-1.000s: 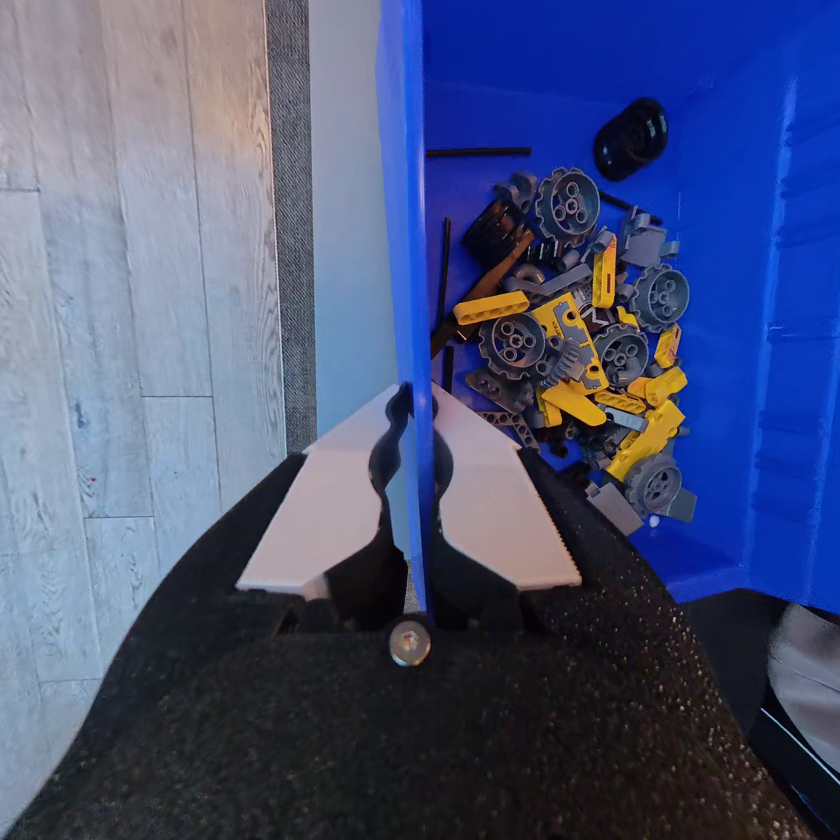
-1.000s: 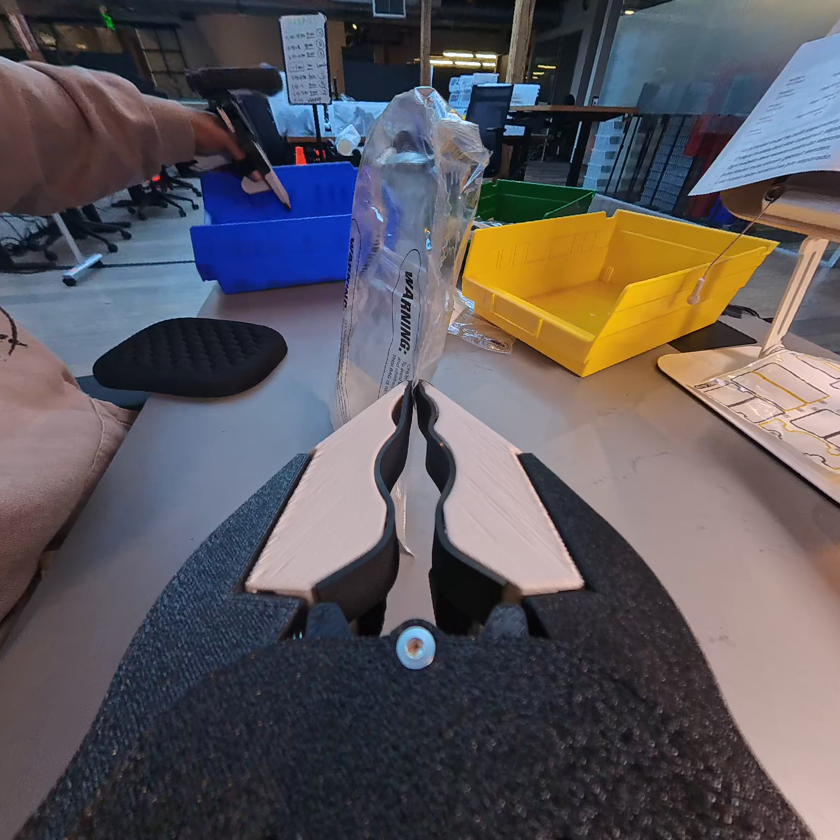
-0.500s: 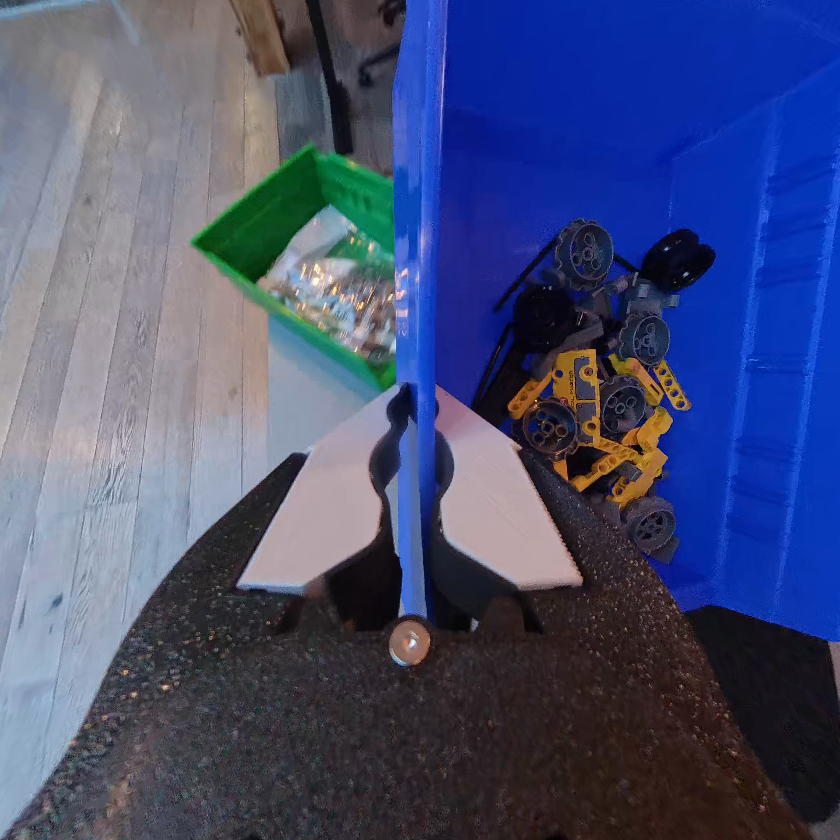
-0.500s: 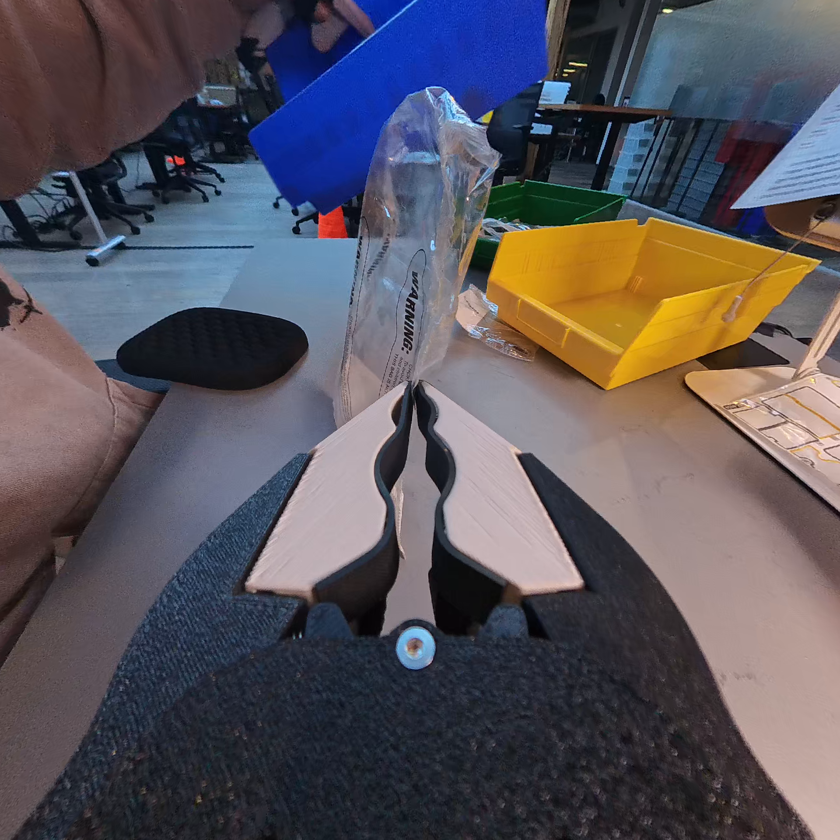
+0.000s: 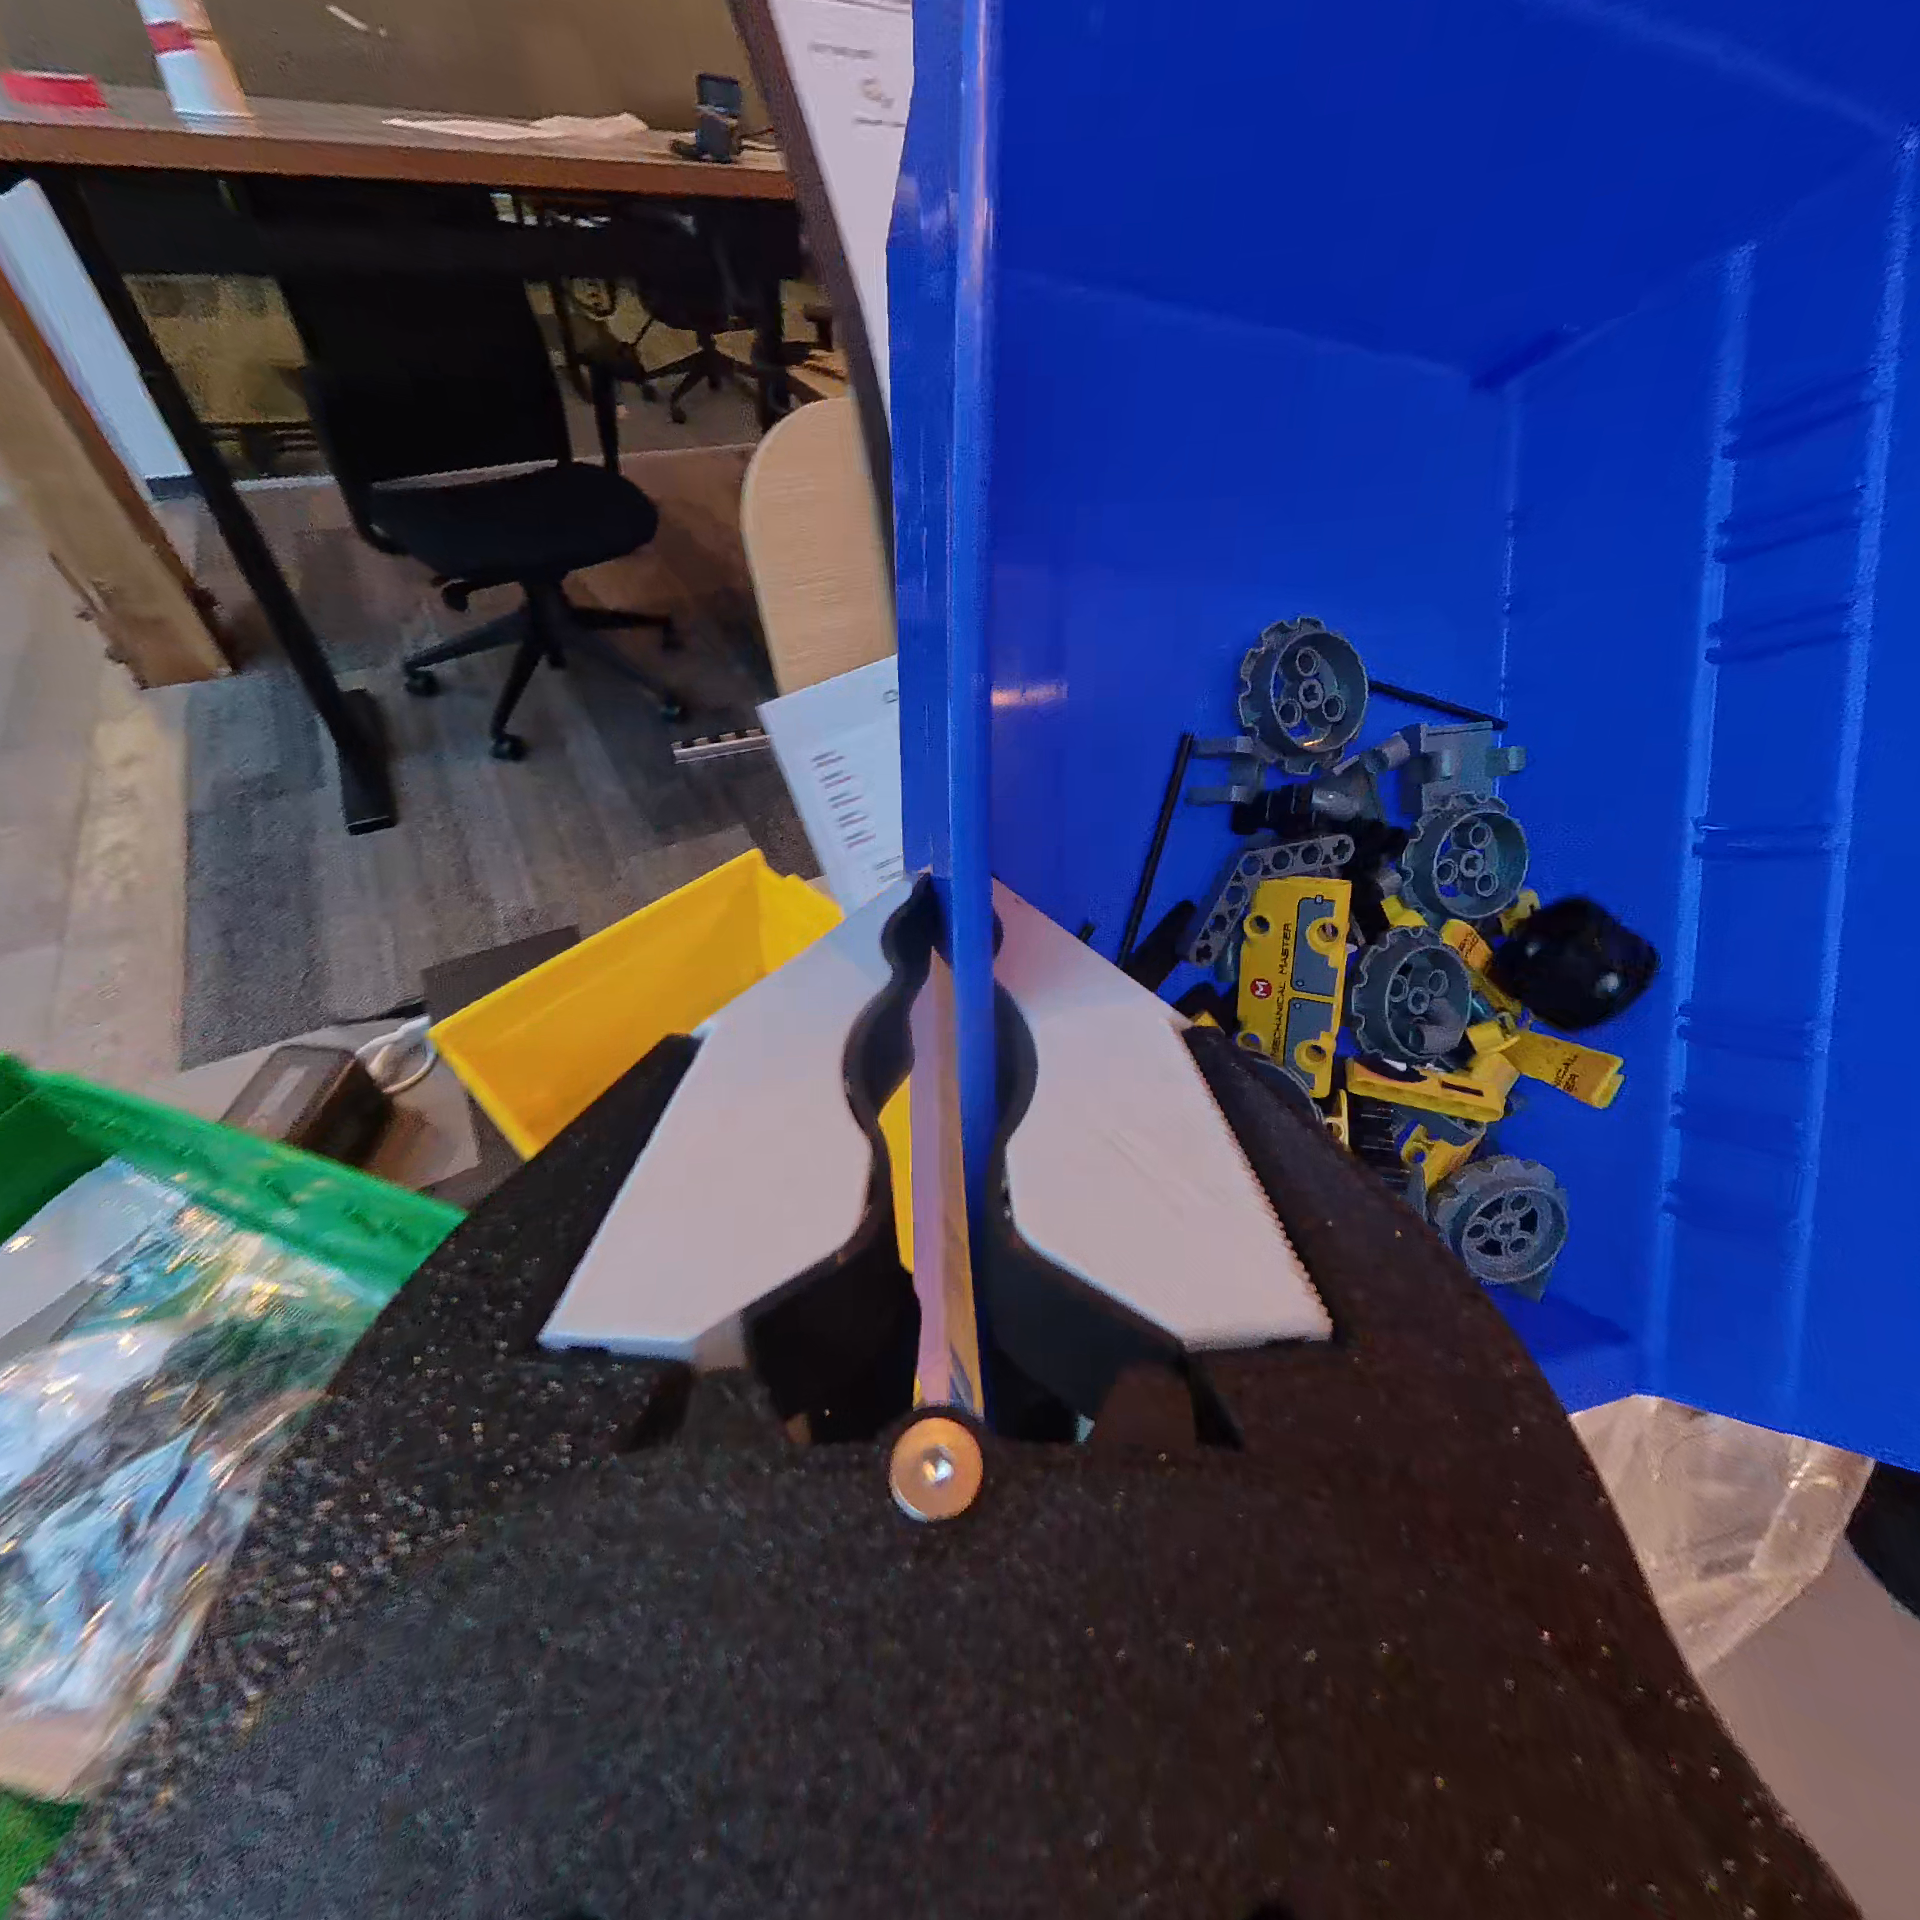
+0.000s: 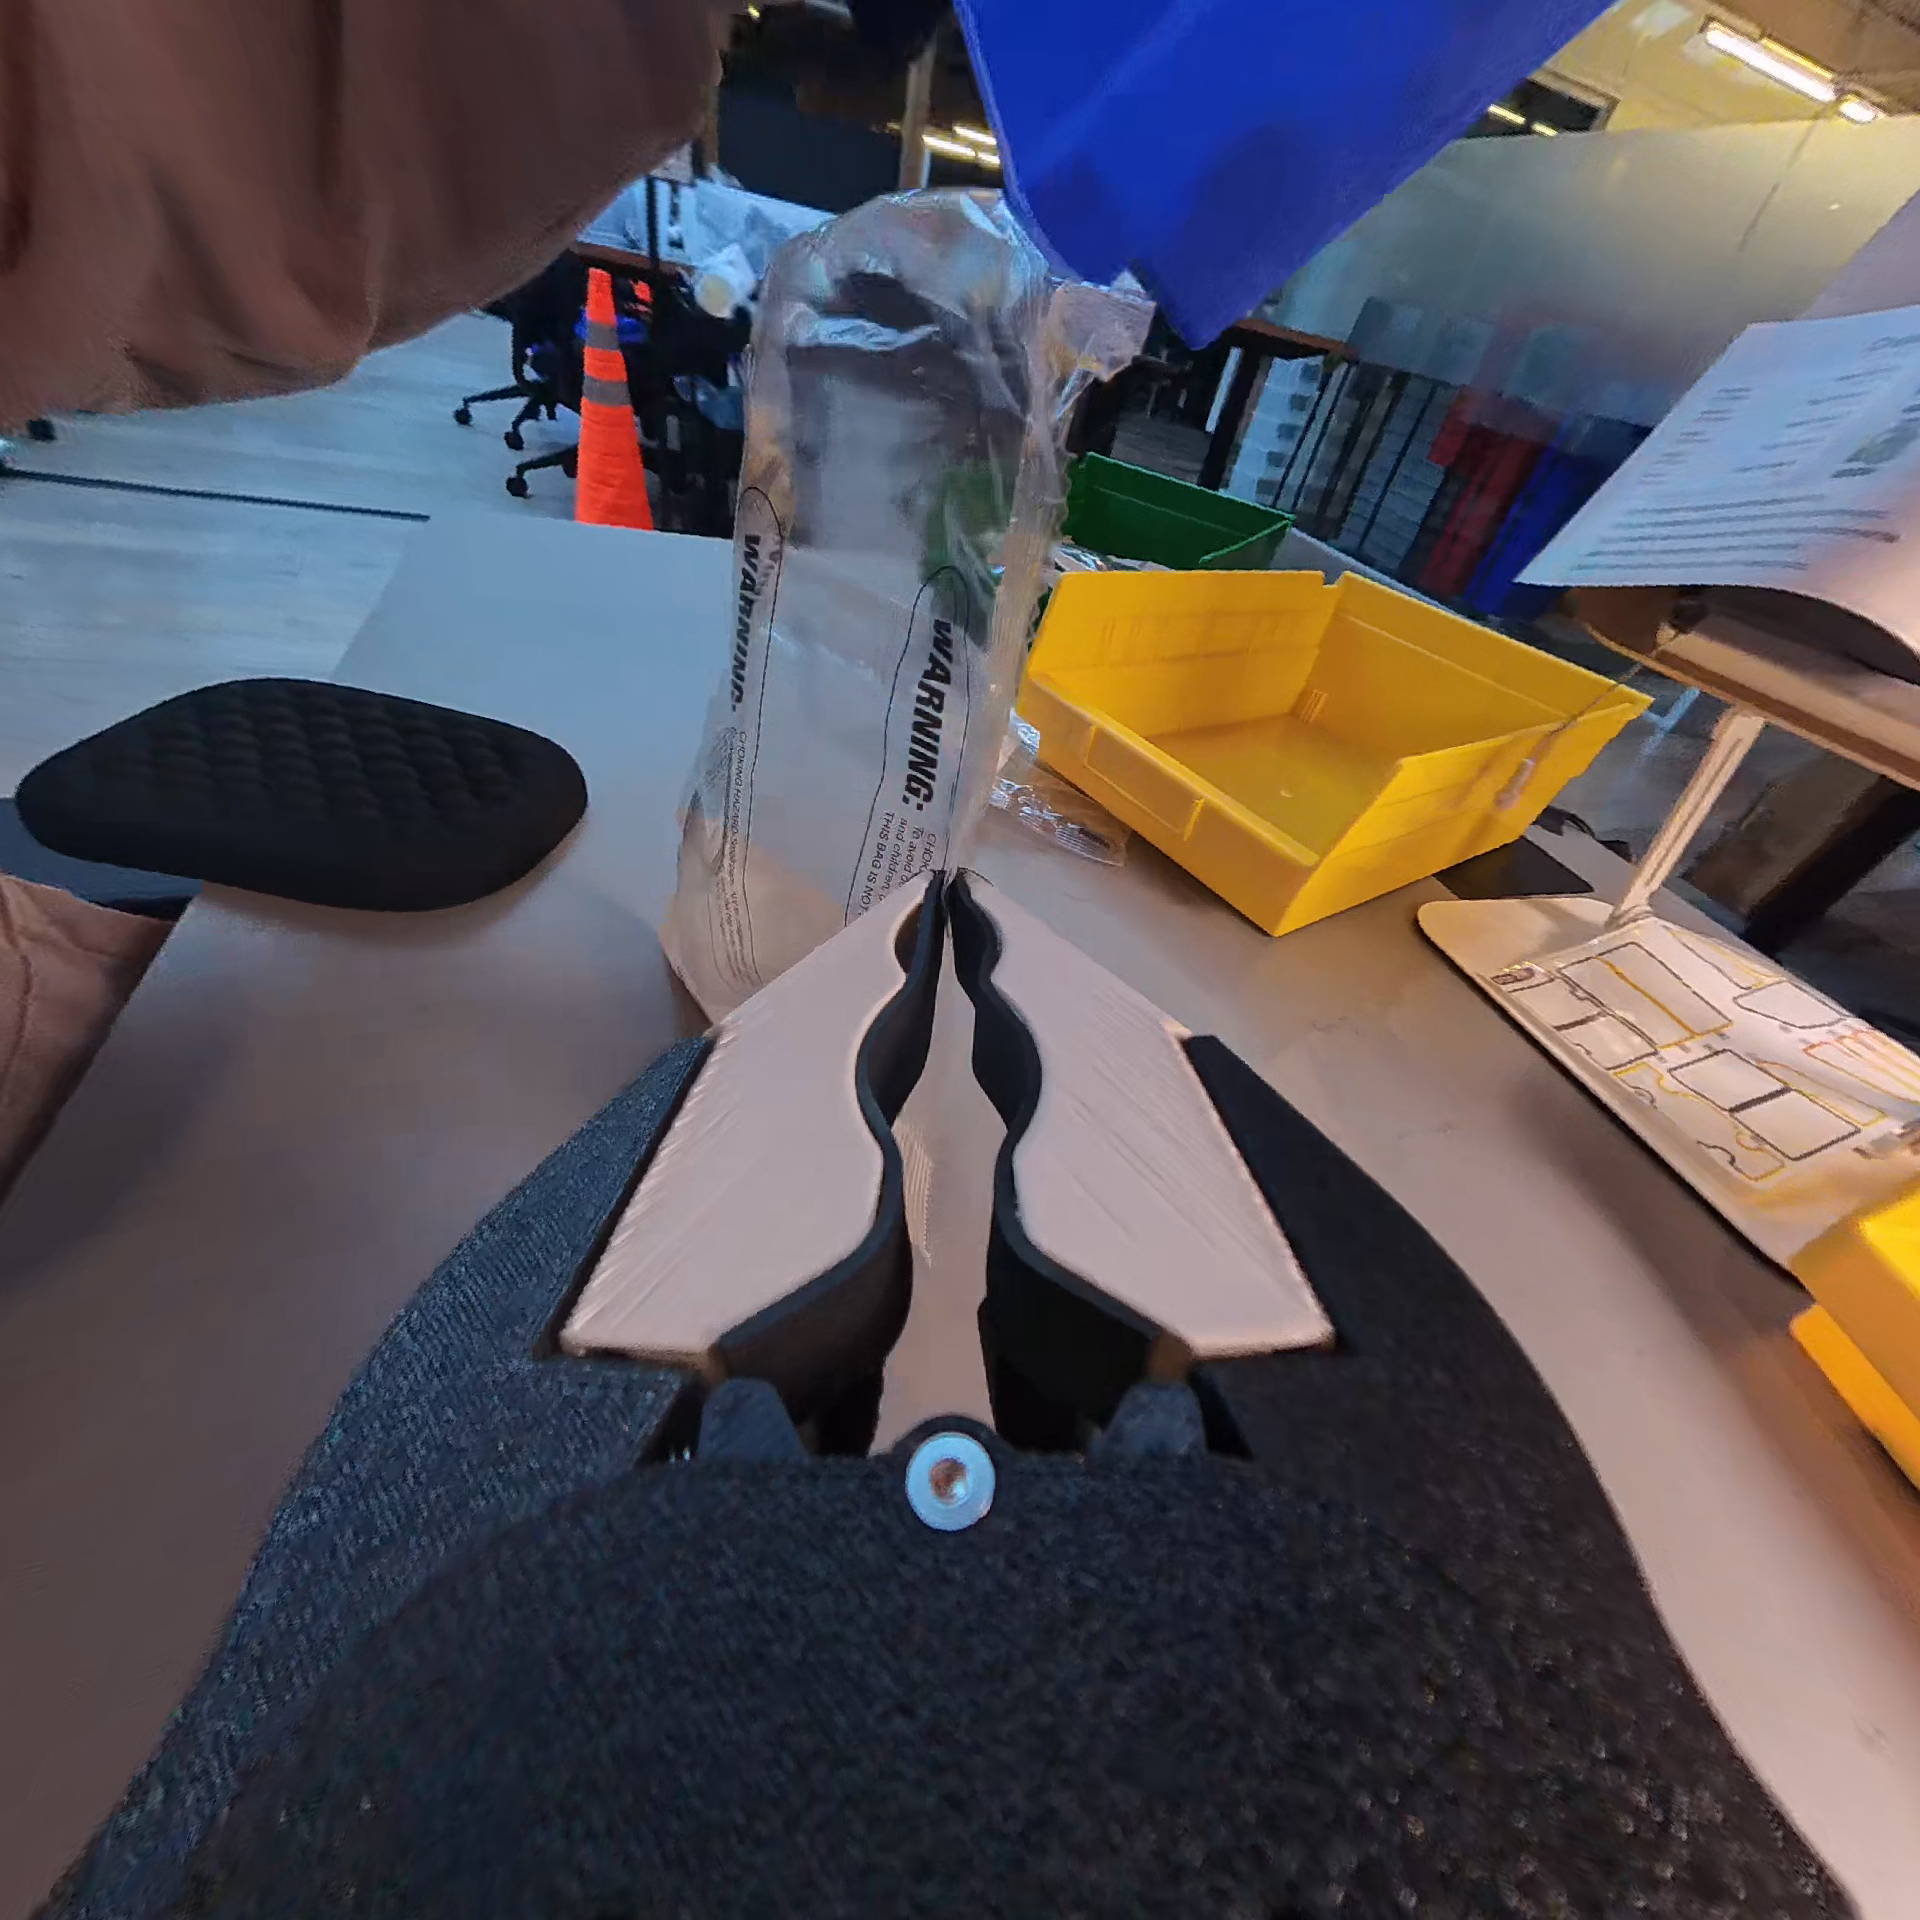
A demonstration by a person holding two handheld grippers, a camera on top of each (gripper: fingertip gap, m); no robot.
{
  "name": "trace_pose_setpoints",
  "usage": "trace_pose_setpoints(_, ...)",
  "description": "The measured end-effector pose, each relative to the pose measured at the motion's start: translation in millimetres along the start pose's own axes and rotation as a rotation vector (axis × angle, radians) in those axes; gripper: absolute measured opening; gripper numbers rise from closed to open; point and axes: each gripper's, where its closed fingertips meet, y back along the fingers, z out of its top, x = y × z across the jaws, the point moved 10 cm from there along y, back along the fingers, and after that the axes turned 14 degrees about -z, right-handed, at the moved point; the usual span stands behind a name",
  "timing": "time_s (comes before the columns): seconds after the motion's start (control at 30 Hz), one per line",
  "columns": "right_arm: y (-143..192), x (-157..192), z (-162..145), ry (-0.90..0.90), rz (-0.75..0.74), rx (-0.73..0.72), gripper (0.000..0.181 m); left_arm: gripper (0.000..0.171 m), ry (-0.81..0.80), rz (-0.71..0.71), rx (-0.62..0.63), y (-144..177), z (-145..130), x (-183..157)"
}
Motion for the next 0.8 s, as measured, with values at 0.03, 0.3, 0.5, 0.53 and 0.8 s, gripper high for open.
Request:
trace_pose_setpoints(0.03,0,1,0,-0.004,-0.015,0.009,0.0,0.0,-0.004,-0.023,-0.002,-13,0,-6)
trace_pose_setpoints(0.3,2,-6,-5,-0.019,-0.118,0.062,0.0,0.001,0.047,-0.115,0.023,-51,-5,-17)
trace_pose_setpoints(0.5,1,-4,-3,0.005,-0.129,0.047,0.0,0.001,0.058,-0.08,0.078,-50,-9,-14)
trace_pose_setpoints(0.53,1,-2,-3,0.02,-0.135,0.043,0.0,0.001,0.063,-0.072,0.085,-51,-11,-13)
trace_pose_setpoints(0.8,2,12,-1,0.171,-0.169,-0.025,0.0,0.002,-0.05,0.03,0.069,-55,-26,-28)
